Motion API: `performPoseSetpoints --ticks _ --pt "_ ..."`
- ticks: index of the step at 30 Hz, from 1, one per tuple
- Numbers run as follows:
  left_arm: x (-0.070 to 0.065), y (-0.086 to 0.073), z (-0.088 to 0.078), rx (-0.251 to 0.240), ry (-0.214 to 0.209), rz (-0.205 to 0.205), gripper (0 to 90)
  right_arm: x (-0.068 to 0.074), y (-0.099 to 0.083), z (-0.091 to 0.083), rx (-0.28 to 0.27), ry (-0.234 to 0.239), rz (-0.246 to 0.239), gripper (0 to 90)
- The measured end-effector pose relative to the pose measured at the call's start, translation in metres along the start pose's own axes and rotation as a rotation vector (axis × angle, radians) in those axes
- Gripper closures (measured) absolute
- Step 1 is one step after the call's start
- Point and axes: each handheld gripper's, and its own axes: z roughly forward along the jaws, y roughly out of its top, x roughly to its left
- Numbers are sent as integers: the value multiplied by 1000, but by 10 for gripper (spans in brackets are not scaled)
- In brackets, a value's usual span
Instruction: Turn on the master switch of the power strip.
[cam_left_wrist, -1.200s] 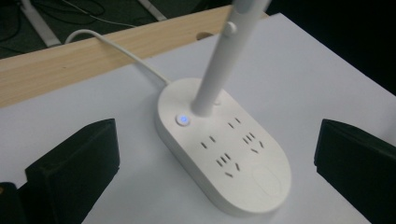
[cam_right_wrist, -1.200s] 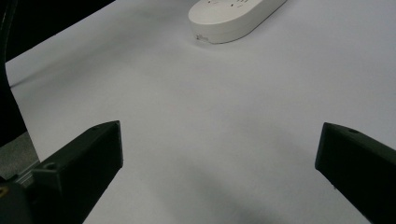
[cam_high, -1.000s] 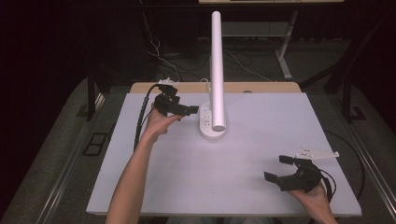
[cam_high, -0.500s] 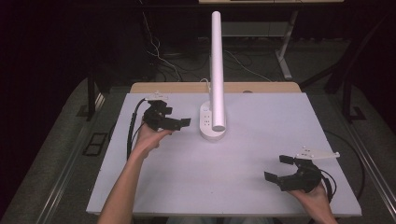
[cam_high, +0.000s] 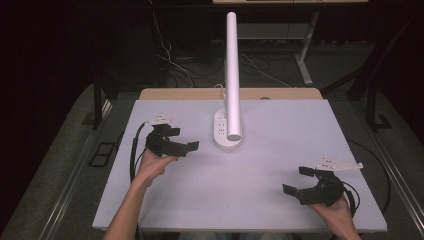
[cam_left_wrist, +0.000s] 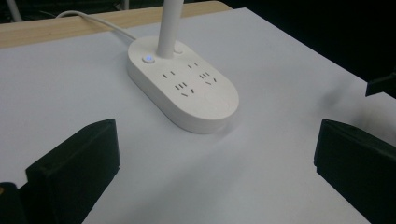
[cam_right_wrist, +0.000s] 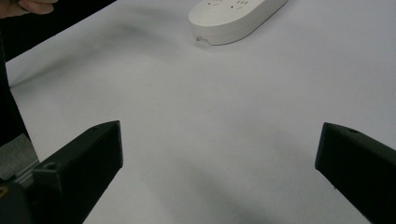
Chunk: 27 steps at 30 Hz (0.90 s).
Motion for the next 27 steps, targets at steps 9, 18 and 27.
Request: performPoseSetpoints --ticks 9,18,27 --pt "-9 -24 -10 -19 -12 -7 0 0 0 0 2 2 2 3" --pt "-21 -46 -18 -41 -44 -16 0 1 -1 1 8 6 0 3" --pt "-36 -68 -19 -14 -52 1 0 3 -1 3 11 11 -7 3"
